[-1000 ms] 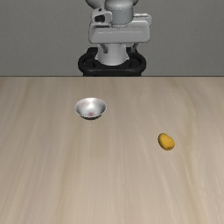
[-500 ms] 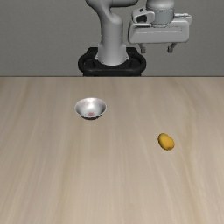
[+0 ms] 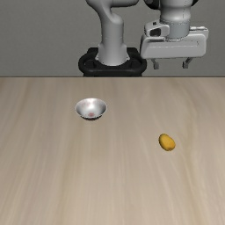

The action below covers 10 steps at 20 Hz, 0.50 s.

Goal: Pick the mango on the table and place it on the bowl

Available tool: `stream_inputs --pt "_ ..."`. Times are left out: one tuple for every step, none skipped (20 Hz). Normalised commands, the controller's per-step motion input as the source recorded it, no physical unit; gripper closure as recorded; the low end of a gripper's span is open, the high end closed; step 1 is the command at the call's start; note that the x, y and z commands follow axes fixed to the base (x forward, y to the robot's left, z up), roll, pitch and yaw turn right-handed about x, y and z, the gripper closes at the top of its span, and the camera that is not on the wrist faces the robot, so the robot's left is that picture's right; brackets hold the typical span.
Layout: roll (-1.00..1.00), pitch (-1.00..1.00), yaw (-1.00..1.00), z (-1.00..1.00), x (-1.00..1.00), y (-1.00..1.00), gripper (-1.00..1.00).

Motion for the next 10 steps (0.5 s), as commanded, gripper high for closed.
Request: stream_inputs --pt "0.00 0.00 0.00 0.00 1.00 0.00 -1.00" --pt "0.00 0.00 0.00 0.00 1.00 0.00 -1.00" --pt "0.00 0.00 0.00 0.00 1.00 0.00 -1.00" --pt "0.00 0.00 0.00 0.00 1.00 0.00 -1.00" --pt "0.00 0.00 0.00 -1.00 0.00 0.00 -1.00" --pt "0.00 0.00 0.00 -1.00 0.00 0.00 -1.00" --pt "0.00 0.00 0.00 -1.00 0.00 0.00 -1.00" --pt "0.00 0.00 0.00 -1.00 0.00 0.00 -1.00" --pt "0.00 0.00 0.00 -1.00 0.00 0.00 -1.00" --pt "0.00 0.00 0.00 -1.00 0.00 0.00 -1.00"
